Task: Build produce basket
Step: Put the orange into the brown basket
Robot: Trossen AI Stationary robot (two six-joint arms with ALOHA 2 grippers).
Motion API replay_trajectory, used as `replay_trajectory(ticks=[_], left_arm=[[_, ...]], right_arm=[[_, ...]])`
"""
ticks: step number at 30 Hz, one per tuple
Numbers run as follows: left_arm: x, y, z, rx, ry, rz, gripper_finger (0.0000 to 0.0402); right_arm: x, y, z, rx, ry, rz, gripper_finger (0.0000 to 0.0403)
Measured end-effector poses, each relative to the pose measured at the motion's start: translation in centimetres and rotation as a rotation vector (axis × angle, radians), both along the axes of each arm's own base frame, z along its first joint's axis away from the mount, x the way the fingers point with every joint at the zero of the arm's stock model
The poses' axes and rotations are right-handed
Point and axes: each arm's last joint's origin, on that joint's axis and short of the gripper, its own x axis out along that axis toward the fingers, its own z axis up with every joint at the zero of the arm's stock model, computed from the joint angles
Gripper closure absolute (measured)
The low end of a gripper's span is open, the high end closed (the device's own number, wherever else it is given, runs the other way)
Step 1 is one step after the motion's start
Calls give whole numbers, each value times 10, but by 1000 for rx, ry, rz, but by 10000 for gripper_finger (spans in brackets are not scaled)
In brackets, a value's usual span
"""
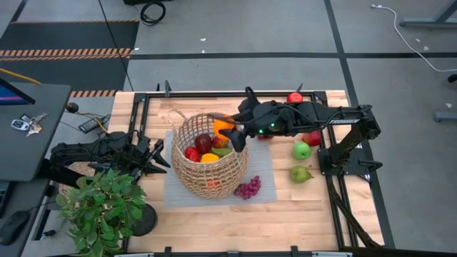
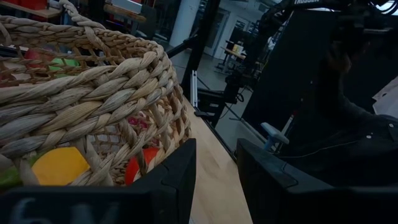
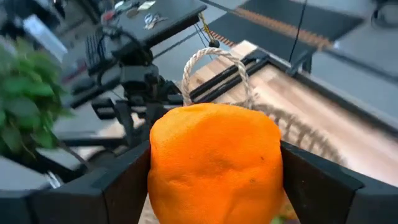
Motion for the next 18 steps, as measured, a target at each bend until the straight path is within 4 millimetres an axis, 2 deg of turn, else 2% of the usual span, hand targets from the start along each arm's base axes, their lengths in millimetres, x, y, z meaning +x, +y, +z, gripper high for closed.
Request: replay_trajectory(ticks=[4, 10, 14, 18], left_arm=[[0, 0, 0, 0, 0, 0, 280], [0, 0, 0, 0, -1, 0, 280], [0, 0, 0, 0, 0, 0, 280], [0, 0, 0, 0, 0, 0, 280]], right_arm=[[6, -5, -5, 15, 13, 3, 74], [38, -21, -39, 56, 117, 28, 74], [58, -41, -58, 65, 147, 48, 74], [77, -60, -74, 104, 123, 165, 74]])
